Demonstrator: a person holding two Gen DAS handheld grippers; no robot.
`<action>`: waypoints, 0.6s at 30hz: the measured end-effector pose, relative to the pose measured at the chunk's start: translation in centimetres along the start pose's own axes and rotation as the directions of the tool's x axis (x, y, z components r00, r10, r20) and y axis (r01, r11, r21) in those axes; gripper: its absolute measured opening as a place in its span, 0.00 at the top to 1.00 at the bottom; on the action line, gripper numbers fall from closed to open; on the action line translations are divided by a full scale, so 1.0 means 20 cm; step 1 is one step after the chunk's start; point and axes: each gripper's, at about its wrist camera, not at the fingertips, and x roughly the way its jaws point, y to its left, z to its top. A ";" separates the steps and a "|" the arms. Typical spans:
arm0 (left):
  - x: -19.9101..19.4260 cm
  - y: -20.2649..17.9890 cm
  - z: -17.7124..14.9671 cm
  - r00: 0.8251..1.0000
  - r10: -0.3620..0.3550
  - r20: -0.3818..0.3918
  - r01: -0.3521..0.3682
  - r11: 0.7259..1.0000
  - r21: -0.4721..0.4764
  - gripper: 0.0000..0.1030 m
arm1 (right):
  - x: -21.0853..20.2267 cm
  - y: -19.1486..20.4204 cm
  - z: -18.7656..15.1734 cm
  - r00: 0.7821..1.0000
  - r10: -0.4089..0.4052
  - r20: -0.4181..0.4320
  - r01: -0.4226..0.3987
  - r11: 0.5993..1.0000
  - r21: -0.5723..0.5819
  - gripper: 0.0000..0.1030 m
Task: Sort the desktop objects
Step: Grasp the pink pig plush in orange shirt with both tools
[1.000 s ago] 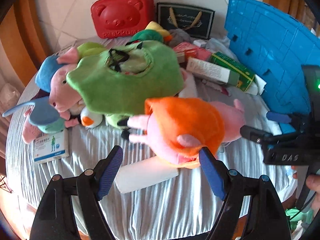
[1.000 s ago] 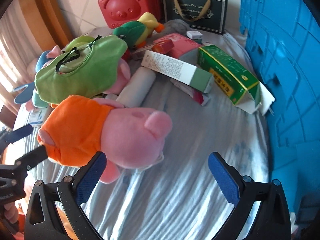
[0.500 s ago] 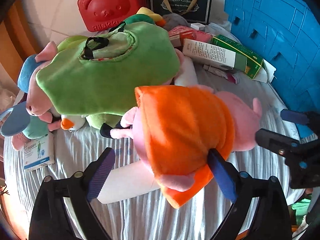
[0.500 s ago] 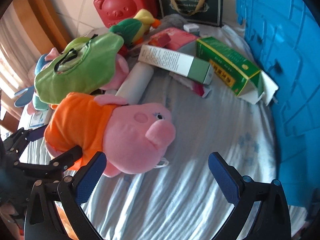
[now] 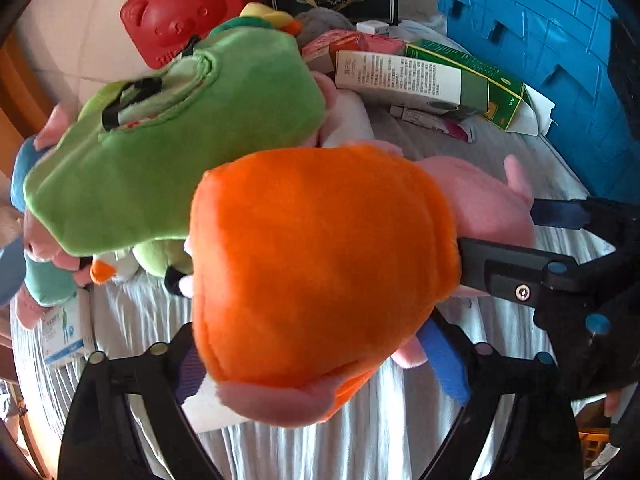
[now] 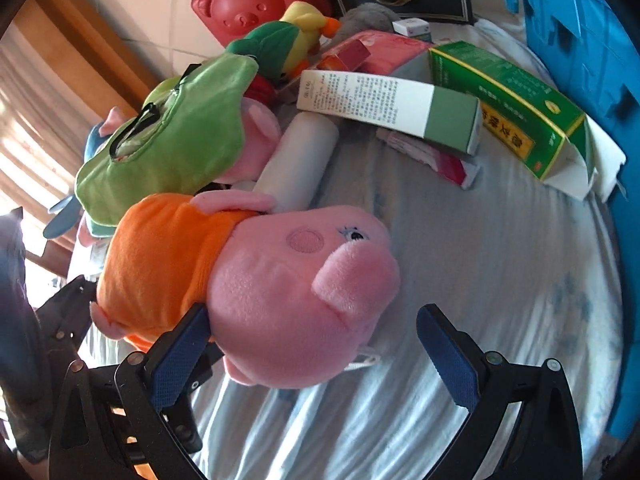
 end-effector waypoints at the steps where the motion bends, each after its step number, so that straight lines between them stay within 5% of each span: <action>1: 0.00 0.00 0.00 1.000 0.001 0.008 -0.001 1.000 0.007 0.19 | -0.01 0.01 0.00 1.000 -0.013 0.002 0.013 1.000 -0.008 0.00; 5: -0.06 0.00 0.00 0.999 -0.013 0.045 0.012 1.000 0.016 0.29 | -0.07 0.05 0.01 1.000 0.009 0.016 -0.008 1.000 -0.026 0.29; 8: -0.12 0.00 0.01 0.997 -0.027 0.070 0.026 1.000 0.008 0.31 | -0.14 0.11 0.02 0.998 -0.050 0.037 0.053 0.995 -0.081 0.38; 13: -0.31 0.03 0.04 0.985 -0.069 0.161 0.072 0.997 -0.012 0.32 | -0.33 0.15 0.04 0.994 -0.050 0.102 0.059 0.994 -0.093 0.41; 18: -0.56 0.01 0.13 0.953 -0.088 0.291 0.095 0.995 -0.009 0.32 | -0.62 0.23 0.09 0.972 -0.070 0.226 0.100 0.987 -0.127 0.41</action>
